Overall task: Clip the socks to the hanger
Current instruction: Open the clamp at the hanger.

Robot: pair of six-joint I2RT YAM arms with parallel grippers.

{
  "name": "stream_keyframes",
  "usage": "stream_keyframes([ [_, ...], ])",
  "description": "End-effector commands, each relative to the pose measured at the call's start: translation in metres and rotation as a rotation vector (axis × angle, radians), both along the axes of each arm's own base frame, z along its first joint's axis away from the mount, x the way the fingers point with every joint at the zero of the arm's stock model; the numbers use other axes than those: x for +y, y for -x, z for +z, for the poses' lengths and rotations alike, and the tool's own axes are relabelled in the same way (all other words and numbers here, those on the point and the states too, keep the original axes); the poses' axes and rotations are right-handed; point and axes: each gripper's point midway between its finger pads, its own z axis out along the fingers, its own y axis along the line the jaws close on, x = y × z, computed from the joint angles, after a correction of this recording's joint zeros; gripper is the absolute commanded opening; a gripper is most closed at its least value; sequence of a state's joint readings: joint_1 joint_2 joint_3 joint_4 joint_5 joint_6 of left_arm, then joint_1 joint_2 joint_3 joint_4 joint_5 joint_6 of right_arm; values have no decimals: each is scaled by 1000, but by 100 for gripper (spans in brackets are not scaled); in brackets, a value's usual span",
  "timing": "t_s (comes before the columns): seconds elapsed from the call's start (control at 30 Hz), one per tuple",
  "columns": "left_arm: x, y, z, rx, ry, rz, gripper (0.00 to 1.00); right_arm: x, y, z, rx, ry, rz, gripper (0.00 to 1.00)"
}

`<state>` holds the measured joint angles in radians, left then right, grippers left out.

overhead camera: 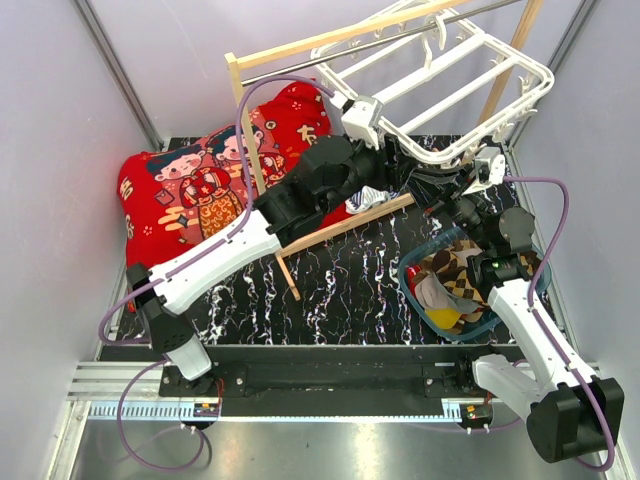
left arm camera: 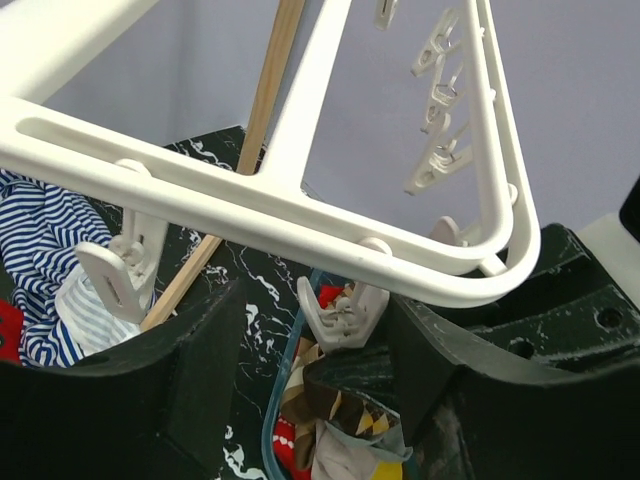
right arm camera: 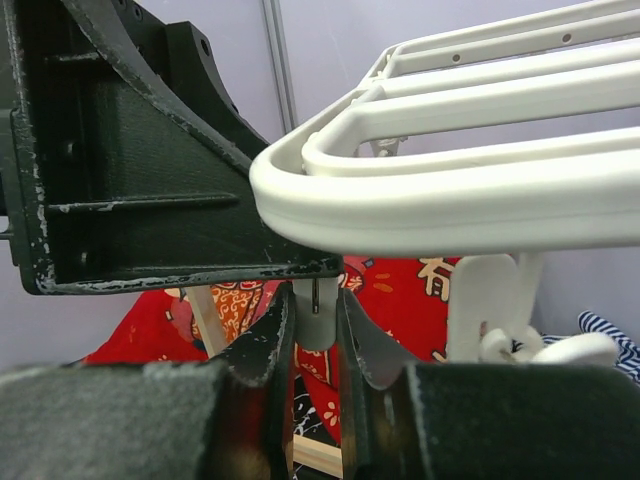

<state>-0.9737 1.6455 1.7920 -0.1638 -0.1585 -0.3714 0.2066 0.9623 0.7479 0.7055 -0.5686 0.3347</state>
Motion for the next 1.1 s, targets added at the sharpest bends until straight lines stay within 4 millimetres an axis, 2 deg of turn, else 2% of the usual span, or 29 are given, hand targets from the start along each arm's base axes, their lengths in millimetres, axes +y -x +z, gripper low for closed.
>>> stream_keyframes([
  [0.0, 0, -8, 41, -52, 118, 50, 58, 0, 5, 17, -54, 10, 6, 5],
  [0.27, 0, -15, 39, -54, 112, 80, 46, 0, 3, 13, -41, 21, 1, 5],
  [0.47, 3, -18, 42, -73, 105, 101, 26, -1, -1, 5, -2, 33, -17, 7],
  [0.57, 3, -17, 40, -79, 97, 96, 19, -3, 0, 2, 29, 34, -28, 16],
  [0.6, 4, -17, 40, -82, 95, 97, 18, -5, 2, 3, 36, 35, -32, 23],
  [0.63, 3, -18, 36, -79, 86, 97, 13, -5, 0, -7, 92, 47, -38, 29],
  [0.7, 4, -17, 36, -91, 86, 97, 11, -9, 2, -5, 124, 45, -57, 41],
  [0.73, 5, -18, 34, -94, 83, 99, 10, -11, 2, -16, 186, 48, -68, 50],
  [0.8, 4, -18, 32, -99, 78, 99, 6, -18, 5, -19, 231, 32, -111, 56],
  [0.83, 4, -18, 30, -101, 72, 98, 5, -20, 7, -31, 303, 41, -120, 62],
  [0.9, 5, -19, 28, -103, 66, 98, 0, -27, 15, -35, 348, 40, -150, 69],
  [0.93, 4, -18, 28, -107, 64, 95, 0, -30, 19, -51, 434, 54, -164, 78],
  [1.0, 4, -19, 23, -103, 51, 92, 0, -40, 27, -59, 491, 43, -219, 86],
  [1.03, 3, -20, 21, -102, 48, 87, 0, -45, 34, -73, 567, 47, -241, 91],
  [1.07, 3, -19, 17, -98, 39, 85, 0, -50, 42, -74, 581, 37, -264, 98],
])
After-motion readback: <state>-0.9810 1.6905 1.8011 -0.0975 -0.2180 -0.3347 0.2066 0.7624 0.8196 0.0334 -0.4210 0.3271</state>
